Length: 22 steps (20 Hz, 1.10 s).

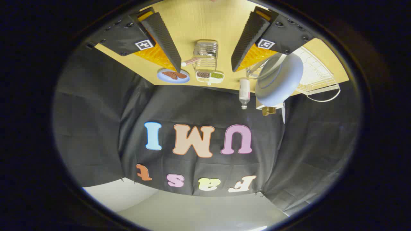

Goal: Take the plate from the dish rack, then take the spoon from the basket and place it into the plate.

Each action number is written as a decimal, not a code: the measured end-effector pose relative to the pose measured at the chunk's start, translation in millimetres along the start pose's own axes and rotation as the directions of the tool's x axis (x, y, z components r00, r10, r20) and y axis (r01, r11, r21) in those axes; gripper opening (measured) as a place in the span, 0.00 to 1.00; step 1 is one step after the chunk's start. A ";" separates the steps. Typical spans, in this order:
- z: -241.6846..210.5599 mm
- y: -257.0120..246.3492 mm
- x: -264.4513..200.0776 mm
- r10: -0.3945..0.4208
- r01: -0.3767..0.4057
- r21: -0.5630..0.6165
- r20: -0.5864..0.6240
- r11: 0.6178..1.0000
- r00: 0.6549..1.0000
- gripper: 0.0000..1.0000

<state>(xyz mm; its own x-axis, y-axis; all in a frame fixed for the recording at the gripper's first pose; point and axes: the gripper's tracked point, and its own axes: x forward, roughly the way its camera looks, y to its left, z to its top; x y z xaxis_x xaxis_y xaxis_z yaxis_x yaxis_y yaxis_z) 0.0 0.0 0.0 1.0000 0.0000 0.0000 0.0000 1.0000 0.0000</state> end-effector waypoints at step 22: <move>1.7 -4.4 -4.6 -0.042 0.041 -0.030 -0.020 0.999 0.999 1.00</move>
<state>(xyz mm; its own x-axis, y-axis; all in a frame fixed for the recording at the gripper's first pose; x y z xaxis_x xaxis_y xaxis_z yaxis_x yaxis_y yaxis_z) -4.6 -4.4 1.7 0.9989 -0.0416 -0.0204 0.0410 0.9987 -0.0300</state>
